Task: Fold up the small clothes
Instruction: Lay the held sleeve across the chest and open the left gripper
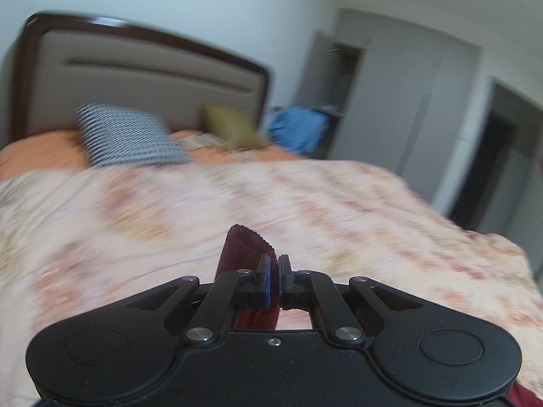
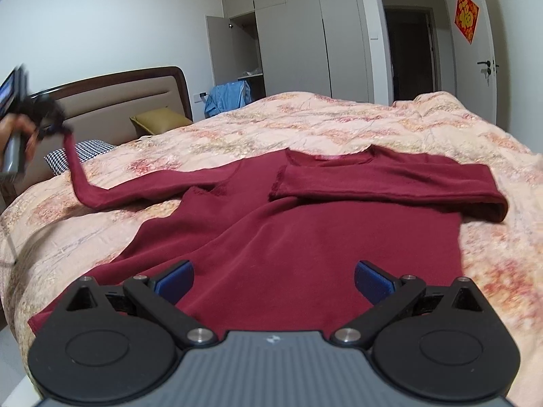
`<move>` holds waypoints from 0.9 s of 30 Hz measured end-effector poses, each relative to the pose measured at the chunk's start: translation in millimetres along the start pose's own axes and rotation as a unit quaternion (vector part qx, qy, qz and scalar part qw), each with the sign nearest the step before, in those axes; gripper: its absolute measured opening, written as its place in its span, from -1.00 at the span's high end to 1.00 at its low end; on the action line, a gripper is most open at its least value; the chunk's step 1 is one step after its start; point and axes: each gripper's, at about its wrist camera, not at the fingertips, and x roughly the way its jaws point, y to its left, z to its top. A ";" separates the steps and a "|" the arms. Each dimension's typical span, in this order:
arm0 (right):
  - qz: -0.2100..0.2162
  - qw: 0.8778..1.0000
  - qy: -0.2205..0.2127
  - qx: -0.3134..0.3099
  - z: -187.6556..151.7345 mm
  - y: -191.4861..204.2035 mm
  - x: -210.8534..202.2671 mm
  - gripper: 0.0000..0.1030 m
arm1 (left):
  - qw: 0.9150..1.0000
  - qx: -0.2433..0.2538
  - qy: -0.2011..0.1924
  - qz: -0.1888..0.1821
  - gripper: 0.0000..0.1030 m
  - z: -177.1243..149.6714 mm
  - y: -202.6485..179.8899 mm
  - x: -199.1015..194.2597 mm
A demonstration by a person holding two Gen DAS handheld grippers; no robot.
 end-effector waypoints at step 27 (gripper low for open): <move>-0.057 0.997 0.006 0.059 -25.2 -96.9 -44.9 -1.00 | 0.920 0.191 0.185 -0.287 0.52 -247.9 -355.0 15.0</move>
